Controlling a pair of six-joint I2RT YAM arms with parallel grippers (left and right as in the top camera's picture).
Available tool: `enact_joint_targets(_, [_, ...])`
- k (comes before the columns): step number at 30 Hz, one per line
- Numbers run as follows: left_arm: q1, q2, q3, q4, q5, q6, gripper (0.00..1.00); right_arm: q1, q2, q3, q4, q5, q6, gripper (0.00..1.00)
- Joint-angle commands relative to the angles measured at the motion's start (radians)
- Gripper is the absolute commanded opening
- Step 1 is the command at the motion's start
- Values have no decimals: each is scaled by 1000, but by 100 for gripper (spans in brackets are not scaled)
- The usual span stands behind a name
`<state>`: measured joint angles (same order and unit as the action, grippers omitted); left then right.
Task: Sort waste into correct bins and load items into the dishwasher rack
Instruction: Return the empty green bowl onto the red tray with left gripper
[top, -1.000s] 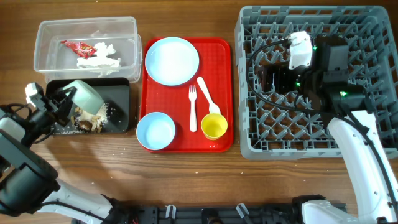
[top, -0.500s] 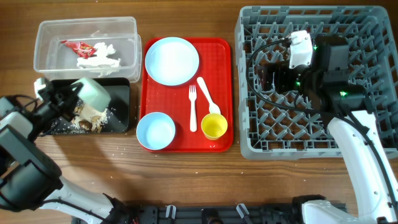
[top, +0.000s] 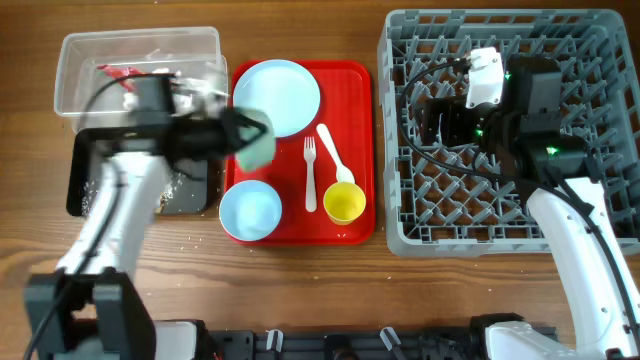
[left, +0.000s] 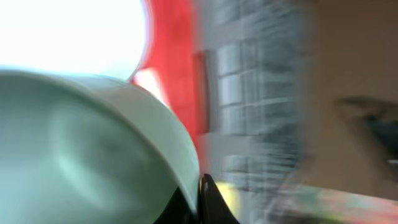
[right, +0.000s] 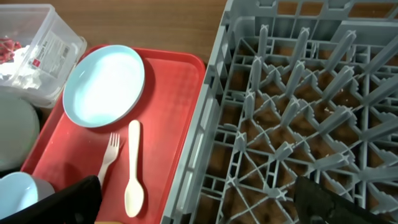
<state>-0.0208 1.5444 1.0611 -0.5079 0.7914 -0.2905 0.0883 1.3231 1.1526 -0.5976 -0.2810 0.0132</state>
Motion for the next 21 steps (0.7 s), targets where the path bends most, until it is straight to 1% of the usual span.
enact_joint_targets(1, [-256,48,1,-34,-683,135,4,0,9,19,5,-16,16,100])
enact_joint_targets(2, [-325,78,1,-33,-761,162,4,0,9,19,6,-17,16,100])
enact_joint_targets(3, [-399,117,1,-26,-852,164,4,0,9,19,5,-17,16,100])
enact_joint_targets(5, [-436,148,1,-26,-895,164,4,0,9,19,5,-17,16,100])
enact_joint_targets(8, [-442,179,1,-32,-895,164,5,0,9,19,5,-16,16,100])
enact_joint_targets(9, [-442,180,1,-31,-894,164,21,0,9,19,5,-16,16,100])
enact_joint_targets(10, [-442,180,1,-29,-894,164,28,0,9,19,5,-17,16,100])
enact_joint_targets(11, [-442,180,1,-19,-894,164,32,0,9,19,5,-16,16,100])
enact_joint_targets(14, [-442,164,26,-32,-894,164,34,0,9,19,5,-16,16,100])
enact_joint_targets(15, [-442,147,43,-45,-893,164,36,0,9,19,5,-16,16,100])
enact_joint_targets(17, [-442,111,74,-67,-879,164,43,0,9,19,5,-17,16,100])
enact_joint_targets(18, [-442,85,95,-85,-847,164,50,0,9,19,5,-17,16,100])
enact_joint_targets(20, [-442,52,106,-101,-789,164,59,0,9,19,5,-17,16,100])
enact_joint_targets(21, [-442,37,106,-110,-756,164,62,0,9,19,5,-17,16,100])
